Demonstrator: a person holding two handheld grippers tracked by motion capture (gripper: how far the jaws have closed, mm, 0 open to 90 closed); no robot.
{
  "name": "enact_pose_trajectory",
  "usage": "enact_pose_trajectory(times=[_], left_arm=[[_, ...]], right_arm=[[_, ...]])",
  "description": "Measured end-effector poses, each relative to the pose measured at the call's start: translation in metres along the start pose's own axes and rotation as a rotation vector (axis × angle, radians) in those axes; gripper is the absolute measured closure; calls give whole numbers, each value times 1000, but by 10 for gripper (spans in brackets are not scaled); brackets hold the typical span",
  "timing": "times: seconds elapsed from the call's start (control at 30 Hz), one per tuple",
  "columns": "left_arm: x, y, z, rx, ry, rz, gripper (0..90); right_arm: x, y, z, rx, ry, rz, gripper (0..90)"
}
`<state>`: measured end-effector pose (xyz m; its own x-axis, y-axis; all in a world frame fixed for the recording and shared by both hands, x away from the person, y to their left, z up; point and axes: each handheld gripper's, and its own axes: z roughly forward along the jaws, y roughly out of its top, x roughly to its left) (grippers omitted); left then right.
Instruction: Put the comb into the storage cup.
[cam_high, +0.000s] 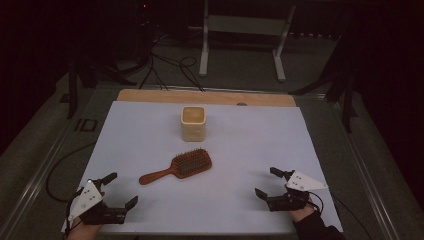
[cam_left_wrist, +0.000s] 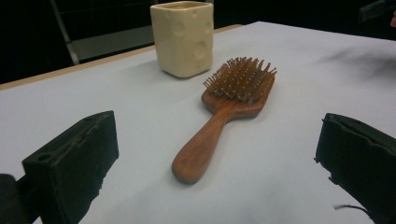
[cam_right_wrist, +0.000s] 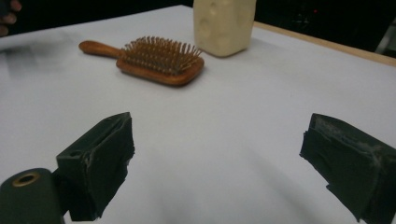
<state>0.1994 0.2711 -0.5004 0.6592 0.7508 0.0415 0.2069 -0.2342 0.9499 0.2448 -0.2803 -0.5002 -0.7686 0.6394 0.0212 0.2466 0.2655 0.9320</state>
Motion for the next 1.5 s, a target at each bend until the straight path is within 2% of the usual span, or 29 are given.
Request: enact_pose_trajectory(times=[0.17,0.33,0.43,0.57,0.67,0.8,1.0,1.13,1.2,1.33,1.5], left_arm=[[2,-2,1,16,-10,-4,0],[3,-2,1,25,-8,-2,0],[3,-2,1,26,-5,-1,0],[1,-1,2,29,-11,0,0],[0,0,2,27,-9,2,0],[1,2,1,36,-8,1,0],[1,6,1,36,-24,3,0],[0,9,3,46,-26,1,0],[-3,13,2,33,0,26,0],[-6,22,2,31,-8,39,0],[-4,32,2,32,-35,33,0]], right_arm=[[0,1,-2,16,-9,-7,83],[1,1,-3,14,-45,-10,83],[0,2,-4,4,-33,7,84],[2,3,-4,2,-48,-13,83],[4,2,-2,22,-53,-28,83],[7,4,-3,10,-58,-43,84],[8,5,-3,-1,-62,-37,84],[9,5,-2,6,-70,-46,84],[10,6,-2,2,-79,-49,84],[11,6,-3,-8,-75,-47,84],[11,7,-1,-9,-72,-48,84]])
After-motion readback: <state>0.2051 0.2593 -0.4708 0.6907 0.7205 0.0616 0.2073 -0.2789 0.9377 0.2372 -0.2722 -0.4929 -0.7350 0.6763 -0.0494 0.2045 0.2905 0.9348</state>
